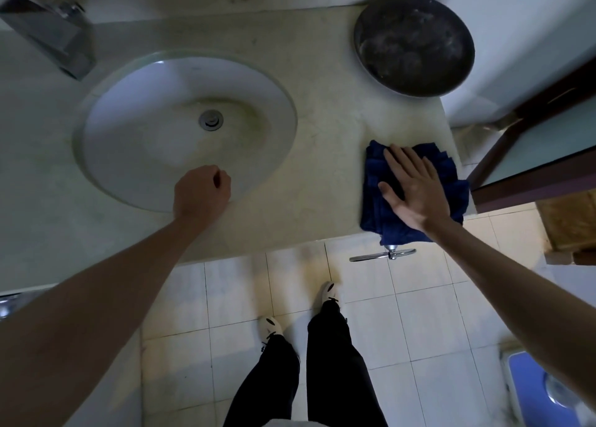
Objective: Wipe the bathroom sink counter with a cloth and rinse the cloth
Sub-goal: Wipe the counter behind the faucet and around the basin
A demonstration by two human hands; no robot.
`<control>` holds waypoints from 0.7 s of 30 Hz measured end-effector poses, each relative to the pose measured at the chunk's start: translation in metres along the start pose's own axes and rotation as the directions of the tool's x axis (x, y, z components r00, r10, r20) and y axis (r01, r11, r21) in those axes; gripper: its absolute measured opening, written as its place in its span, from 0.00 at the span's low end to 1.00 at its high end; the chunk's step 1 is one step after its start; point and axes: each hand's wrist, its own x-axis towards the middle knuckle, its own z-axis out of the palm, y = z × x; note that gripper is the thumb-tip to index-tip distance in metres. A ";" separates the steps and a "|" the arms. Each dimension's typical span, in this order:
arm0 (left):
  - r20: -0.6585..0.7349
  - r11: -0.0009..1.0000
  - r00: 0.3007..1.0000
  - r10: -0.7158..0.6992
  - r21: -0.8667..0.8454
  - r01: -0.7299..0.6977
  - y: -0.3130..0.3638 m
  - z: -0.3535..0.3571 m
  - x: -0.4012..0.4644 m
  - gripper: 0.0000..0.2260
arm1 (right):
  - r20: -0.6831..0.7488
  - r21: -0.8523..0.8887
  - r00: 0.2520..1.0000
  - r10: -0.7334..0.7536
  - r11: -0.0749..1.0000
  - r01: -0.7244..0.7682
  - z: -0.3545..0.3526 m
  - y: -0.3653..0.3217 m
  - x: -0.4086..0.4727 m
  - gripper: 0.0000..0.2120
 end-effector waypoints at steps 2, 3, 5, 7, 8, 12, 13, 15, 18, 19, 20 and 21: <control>0.005 1.000 1.000 0.001 -0.013 -0.001 -0.001 0.000 0.000 0.16 | -0.003 0.003 1.000 0.000 1.000 0.000 0.006 -0.024 0.003 0.32; 0.006 1.000 1.000 0.001 -0.020 0.000 -0.001 0.000 0.000 0.16 | -0.008 0.005 1.000 -0.004 1.000 0.004 0.009 -0.036 0.007 0.32; 0.003 0.999 1.000 0.001 -0.041 -0.001 -0.002 0.000 0.001 0.17 | -0.014 0.007 1.000 -0.015 1.000 0.015 0.013 -0.063 0.019 0.32; 0.001 0.997 1.000 -0.011 -0.075 0.011 0.000 0.000 0.000 0.17 | -0.015 0.007 1.000 -0.014 1.000 0.015 0.018 -0.093 0.032 0.32; -0.005 0.995 1.000 -0.017 -0.098 0.017 0.002 -0.001 0.000 0.18 | -0.020 0.009 1.000 -0.007 1.000 0.008 0.021 -0.110 0.038 0.32; -0.087 0.971 0.996 -0.025 -0.240 0.004 -0.002 -0.005 0.001 0.18 | -0.057 0.043 0.997 0.050 0.998 -0.047 0.036 -0.185 0.050 0.32; -0.106 0.962 0.993 -0.044 -0.274 0.013 -0.004 -0.005 0.001 0.19 | -0.072 0.056 0.995 0.072 0.996 -0.068 0.039 -0.202 0.050 0.32; -0.127 0.949 0.986 -0.107 -0.308 0.063 -0.004 -0.004 0.001 0.19 | -0.094 0.091 0.990 0.106 0.991 -0.098 0.044 -0.234 0.051 0.32; -0.143 0.930 0.977 -0.159 -0.354 0.099 -0.003 -0.004 0.001 0.17 | -0.092 0.111 0.990 0.104 0.989 -0.094 0.051 -0.279 0.057 0.31; -0.148 0.923 0.974 -0.169 -0.371 0.104 -0.004 -0.004 0.001 0.17 | -0.091 0.117 0.991 0.100 0.989 -0.089 0.053 -0.292 0.060 0.31; -0.156 0.911 0.969 -0.192 -0.396 0.117 -0.006 -0.004 0.001 0.17 | -0.094 0.129 0.990 0.102 0.988 -0.089 0.055 -0.301 0.063 0.31; -0.167 0.894 0.960 -0.224 -0.426 0.134 -0.008 -0.005 0.002 0.17 | -0.101 0.144 0.989 0.109 0.985 -0.094 0.056 -0.308 0.066 0.30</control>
